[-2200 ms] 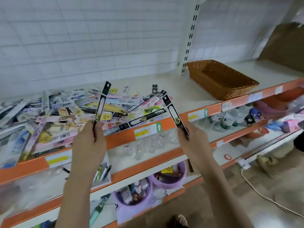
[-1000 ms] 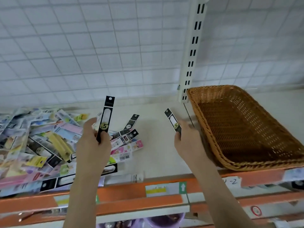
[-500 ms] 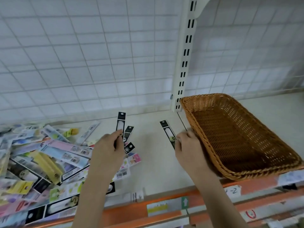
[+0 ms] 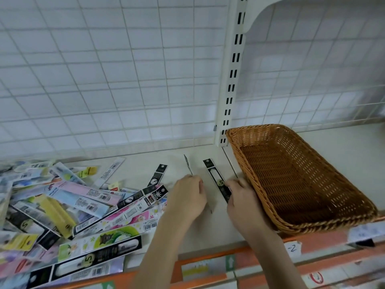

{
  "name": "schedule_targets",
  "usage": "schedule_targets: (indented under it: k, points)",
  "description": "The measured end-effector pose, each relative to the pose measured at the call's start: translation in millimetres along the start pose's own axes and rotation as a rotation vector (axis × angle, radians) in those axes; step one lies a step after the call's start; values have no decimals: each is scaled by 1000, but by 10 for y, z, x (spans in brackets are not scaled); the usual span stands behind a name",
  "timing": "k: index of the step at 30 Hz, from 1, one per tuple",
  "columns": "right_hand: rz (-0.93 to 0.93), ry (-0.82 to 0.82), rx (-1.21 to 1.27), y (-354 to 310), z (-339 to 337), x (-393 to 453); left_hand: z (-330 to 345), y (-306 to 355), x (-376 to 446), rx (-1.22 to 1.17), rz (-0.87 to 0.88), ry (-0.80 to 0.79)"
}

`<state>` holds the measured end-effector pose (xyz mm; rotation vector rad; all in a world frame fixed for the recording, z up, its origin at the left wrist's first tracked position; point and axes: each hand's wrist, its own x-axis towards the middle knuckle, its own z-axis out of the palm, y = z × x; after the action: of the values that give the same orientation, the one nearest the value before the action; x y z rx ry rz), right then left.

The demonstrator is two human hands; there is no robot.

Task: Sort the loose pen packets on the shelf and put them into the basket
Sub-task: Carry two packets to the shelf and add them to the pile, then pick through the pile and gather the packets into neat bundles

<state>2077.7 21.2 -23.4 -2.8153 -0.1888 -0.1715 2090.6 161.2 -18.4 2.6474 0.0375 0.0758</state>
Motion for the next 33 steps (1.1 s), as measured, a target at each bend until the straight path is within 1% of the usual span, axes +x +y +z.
schedule_targets:
  k: [3,8,11,15,18,20,22,27,30,33]
  points:
    - [-20,-3,3,20,21,-14,-7,-44,15,13,1,-7]
    - [-27,40,78,66,63,15,9,92,-62,36,76,-37]
    - [-41,70,88,68,95,32,-45,96,-131,45,65,-23]
    - [-104,95,114,2,106,47,-269,-126,-246,41,-29,31]
    - [-187,86,182,-106,86,56,-486,-366,-427,23,-95,147]
    - [-246,48,223,-184,92,58,-627,-527,-597,61,-143,233]
    - [-296,19,273,-272,102,51,-758,-680,-794,74,-229,296]
    - [-396,-57,273,-530,121,12,-969,-1018,-1225,82,-420,332]
    - [-483,-158,291,-755,137,-10,-1018,-1168,-1414,55,-474,354]
    - [-571,-221,276,-1009,174,-58,-1064,-1321,-1537,23,-497,363]
